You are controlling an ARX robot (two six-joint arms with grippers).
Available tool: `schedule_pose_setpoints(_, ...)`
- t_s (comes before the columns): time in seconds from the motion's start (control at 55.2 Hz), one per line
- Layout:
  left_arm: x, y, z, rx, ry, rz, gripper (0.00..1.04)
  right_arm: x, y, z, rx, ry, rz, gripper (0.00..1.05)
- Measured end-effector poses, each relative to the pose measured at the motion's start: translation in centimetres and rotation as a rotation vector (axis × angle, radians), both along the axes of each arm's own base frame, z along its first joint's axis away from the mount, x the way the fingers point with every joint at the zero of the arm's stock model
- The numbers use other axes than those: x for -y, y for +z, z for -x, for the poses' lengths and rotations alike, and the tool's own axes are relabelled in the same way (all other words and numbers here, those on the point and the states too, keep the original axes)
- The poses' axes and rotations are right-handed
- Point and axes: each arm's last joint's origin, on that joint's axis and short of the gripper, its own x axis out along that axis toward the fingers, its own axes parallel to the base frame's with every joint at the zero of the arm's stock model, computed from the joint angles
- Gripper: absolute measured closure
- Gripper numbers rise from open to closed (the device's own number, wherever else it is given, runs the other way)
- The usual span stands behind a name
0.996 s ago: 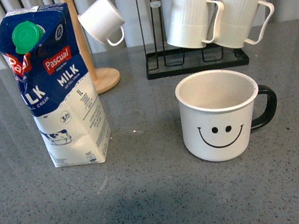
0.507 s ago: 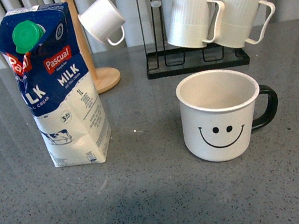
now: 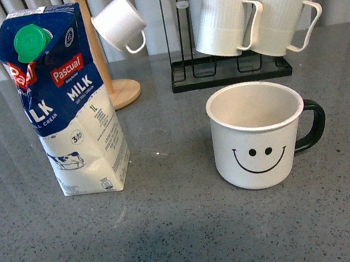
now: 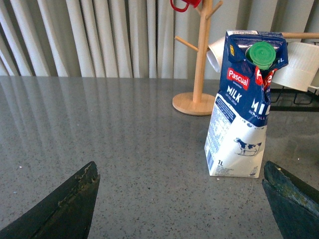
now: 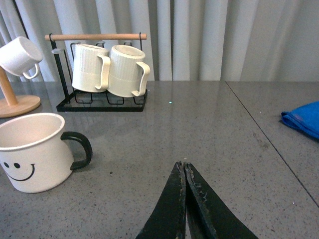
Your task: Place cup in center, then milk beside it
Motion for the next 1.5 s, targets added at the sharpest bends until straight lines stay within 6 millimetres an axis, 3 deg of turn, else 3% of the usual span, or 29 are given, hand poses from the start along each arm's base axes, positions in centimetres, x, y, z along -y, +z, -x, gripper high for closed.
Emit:
schedule_pose_setpoints(0.199,0.0,0.0,0.0,0.0,-0.001,0.0,0.07,0.0,0.0,0.0,-0.004,0.0,0.0,1.03)
schedule_pose_setpoints(0.254,0.0,0.0,0.0,0.0,0.0,0.0,0.07,0.0,0.0,0.0,-0.004,0.0,0.001,0.97)
schedule_pose_setpoints(0.507,0.0,0.0,0.0,0.0,-0.001,0.0,0.07,0.0,0.0,0.0,-0.004,0.0,0.0,0.49)
schedule_pose_setpoints(0.779,0.0,0.0,0.0,0.0,-0.001,0.0,0.07,0.0,0.0,0.0,-0.004,0.0,0.0,0.05)
schedule_pose_setpoints(1.159,0.0,0.0,0.0,-0.002,0.0,0.0,0.07,0.0,0.0,0.0,-0.004,0.0,0.0,0.07)
schedule_pose_setpoints(1.25,0.2,-0.3,0.0,-0.209,0.052,-0.006,0.07,0.0,0.0,0.0,-0.004,-0.001,0.001,0.07)
schedule_pose_setpoints(1.341,0.5,0.2,-0.3,-0.314,0.056,-0.023,0.07,0.0,0.0,0.0,-0.003,0.0,0.001,0.07)
schedule_pose_setpoints(1.413,0.9,0.6,-0.6,-0.292,0.029,-0.024,0.07,0.0,0.0,0.0,-0.005,-0.001,0.0,0.07)
schedule_pose_setpoints(1.504,1.6,2.8,-1.5,-0.205,-0.02,-0.007,0.07,0.0,0.0,0.0,-0.003,-0.001,0.001,0.07)
